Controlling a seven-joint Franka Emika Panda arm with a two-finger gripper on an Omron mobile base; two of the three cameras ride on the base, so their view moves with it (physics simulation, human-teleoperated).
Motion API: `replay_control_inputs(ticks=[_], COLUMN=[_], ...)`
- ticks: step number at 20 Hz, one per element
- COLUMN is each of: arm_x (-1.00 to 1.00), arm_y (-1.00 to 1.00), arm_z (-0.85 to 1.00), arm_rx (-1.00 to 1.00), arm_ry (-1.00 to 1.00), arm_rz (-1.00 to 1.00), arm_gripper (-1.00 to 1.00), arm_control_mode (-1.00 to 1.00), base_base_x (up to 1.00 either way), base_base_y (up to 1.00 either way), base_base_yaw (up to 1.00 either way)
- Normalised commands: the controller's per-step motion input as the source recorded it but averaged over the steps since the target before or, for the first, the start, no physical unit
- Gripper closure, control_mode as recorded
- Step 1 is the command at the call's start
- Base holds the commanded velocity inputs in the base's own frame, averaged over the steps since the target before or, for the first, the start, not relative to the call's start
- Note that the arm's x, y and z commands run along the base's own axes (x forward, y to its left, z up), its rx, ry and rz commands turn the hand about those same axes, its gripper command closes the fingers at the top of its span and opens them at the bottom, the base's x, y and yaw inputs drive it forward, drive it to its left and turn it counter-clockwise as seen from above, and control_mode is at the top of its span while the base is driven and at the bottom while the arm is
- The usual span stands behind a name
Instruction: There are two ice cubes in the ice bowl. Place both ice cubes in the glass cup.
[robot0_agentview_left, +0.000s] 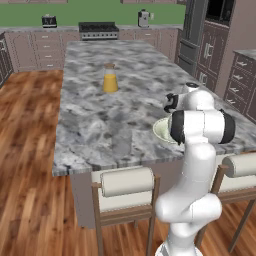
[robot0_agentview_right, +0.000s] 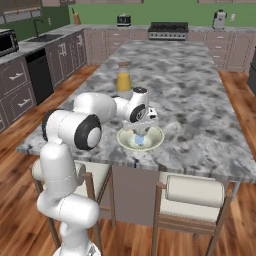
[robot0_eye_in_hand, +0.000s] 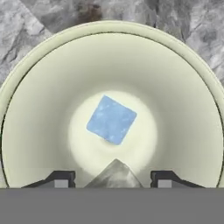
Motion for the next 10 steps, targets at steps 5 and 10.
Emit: replay_control_inputs(ticks=[5, 10], arm_x=[-0.57, -0.25], arm_y=[0.96, 1.0], arm_z=[1.0, 1.0], arm_rx=[-0.01, 0.0], arm_ry=[-0.37, -0.04], arm_rz=[-0.02, 0.0], arm_gripper=[1.0, 1.0], arm_control_mode=[-1.0, -1.0], base_base_x=[0.0, 0.0], base_base_y=[0.0, 0.0], base_base_yaw=[0.0, 0.0])
